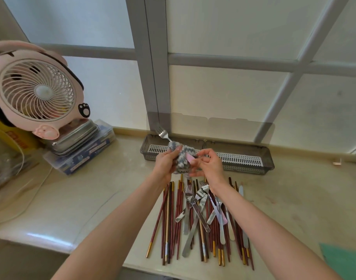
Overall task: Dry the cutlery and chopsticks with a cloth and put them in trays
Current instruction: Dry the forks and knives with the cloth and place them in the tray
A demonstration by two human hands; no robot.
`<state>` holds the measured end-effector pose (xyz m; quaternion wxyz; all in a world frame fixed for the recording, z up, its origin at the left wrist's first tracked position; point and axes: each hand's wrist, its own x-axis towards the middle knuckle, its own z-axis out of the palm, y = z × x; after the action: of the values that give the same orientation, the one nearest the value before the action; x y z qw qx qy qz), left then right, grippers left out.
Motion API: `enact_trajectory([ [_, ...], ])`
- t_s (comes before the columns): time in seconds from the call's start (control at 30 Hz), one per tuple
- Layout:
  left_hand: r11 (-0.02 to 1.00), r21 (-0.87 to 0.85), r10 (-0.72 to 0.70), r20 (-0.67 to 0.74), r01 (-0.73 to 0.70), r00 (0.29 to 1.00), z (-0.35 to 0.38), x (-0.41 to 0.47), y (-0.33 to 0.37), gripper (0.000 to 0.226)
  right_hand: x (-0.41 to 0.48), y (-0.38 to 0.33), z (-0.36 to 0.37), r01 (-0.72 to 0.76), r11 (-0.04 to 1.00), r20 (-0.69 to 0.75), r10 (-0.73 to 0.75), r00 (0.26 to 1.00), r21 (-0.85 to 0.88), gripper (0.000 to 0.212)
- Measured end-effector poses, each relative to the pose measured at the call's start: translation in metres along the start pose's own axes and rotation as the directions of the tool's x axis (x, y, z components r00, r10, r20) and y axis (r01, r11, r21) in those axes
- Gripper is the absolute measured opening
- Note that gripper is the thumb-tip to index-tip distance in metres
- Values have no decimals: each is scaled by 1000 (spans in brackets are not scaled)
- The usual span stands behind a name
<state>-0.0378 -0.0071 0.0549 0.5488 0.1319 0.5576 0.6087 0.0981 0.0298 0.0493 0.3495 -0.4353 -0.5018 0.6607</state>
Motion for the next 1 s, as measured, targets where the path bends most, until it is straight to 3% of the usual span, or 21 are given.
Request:
enact_trajectory([
  [0.17,997,-67,-42,50,46,998,0,-11,-10,19,-2,8,13,13,1000,-69,-11,998,16,26],
  [0.23,998,-58,-29,59,33,998,1,-16,-12,20,-1,14,17,23,998,-146,-31,989,-56,26],
  [0.3,996,86,22,12,-23,1000,-2,-17,-15,21,3,20,20,14,980,-175,-49,983,-198,27],
  [0.4,952,305,61,-73,-36,995,-12,-10,-12,24,14,18,22,48,931,-87,-85,993,-362,30],
  [0.5,919,393,66,-88,-26,994,-15,-4,-10,26,33,0,28,-29,968,-55,16,998,-250,19],
  [0.6,847,528,95,-23,-69,995,-6,-3,-11,25,51,-9,37,-149,942,12,160,987,-302,20],
  [0.77,856,516,113,-102,-45,988,-19,4,-2,18,83,-7,44,-197,979,-109,190,976,-60,24],
  [0.8,862,506,101,-126,-23,987,-24,3,0,20,94,-5,42,-149,981,-126,133,983,-125,25],
  [0.83,870,493,81,-138,-3,987,-32,3,1,23,104,-2,42,-76,952,-123,41,992,-296,26],
  [0.87,879,477,61,-136,12,989,-38,2,2,27,113,3,39,11,841,-83,-66,994,-542,26],
  [0.9,891,454,52,-127,12,991,-44,1,2,29,120,8,35,81,640,-9,-136,991,-765,25],
  [0.97,914,405,56,-110,-7,992,-54,-5,3,28,134,25,29,163,226,127,-164,978,-960,23],
  [1.0,925,381,58,-111,-12,992,-59,-7,3,25,138,34,28,189,99,173,-149,974,-977,24],
])
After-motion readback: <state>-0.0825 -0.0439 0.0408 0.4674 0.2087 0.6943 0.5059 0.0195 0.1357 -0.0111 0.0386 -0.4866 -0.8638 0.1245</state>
